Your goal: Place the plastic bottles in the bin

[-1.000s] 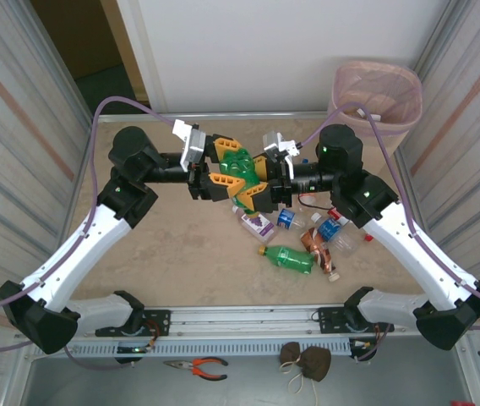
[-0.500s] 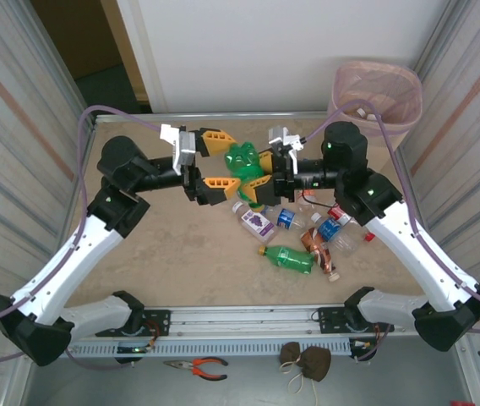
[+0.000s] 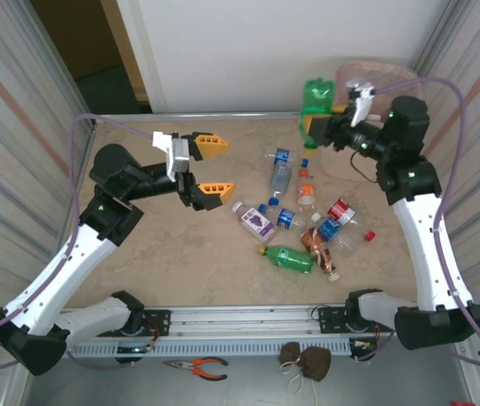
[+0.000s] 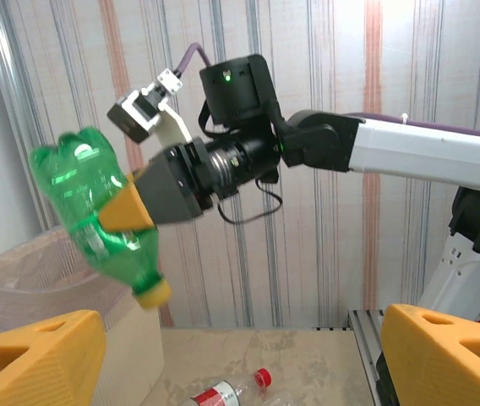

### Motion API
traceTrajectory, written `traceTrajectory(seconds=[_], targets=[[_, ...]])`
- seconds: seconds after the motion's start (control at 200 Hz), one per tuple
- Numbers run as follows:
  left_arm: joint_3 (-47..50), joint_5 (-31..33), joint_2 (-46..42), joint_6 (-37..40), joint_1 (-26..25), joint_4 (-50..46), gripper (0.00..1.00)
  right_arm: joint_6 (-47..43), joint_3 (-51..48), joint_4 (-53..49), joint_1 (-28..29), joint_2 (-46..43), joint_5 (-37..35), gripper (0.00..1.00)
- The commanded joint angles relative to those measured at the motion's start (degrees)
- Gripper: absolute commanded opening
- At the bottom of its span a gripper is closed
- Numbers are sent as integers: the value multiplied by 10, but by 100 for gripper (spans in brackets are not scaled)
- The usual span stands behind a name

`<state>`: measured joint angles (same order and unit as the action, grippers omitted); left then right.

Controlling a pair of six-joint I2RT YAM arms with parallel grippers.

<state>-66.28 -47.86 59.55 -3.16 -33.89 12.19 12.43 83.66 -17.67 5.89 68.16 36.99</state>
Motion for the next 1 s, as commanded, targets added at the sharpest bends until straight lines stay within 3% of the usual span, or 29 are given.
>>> traceTrajectory(seconds=[0.0, 0.18, 0.426, 0.757, 0.997], targets=[[10, 11, -11, 2, -2, 8, 85, 62, 34, -8, -56, 27, -61, 51], [15, 21, -14, -3, -3, 7, 85, 64, 105, -47, -132, 101, -116, 47], [26, 68, -17, -2, -3, -8, 85, 35, 203, -86, -188, 209, -158, 46], [34, 76, -10, -3, -2, -7, 86, -25, 372, -198, -190, 366, -161, 47], [40, 83, -4, -5, -2, -2, 86, -54, 430, -264, -173, 451, -149, 48]])
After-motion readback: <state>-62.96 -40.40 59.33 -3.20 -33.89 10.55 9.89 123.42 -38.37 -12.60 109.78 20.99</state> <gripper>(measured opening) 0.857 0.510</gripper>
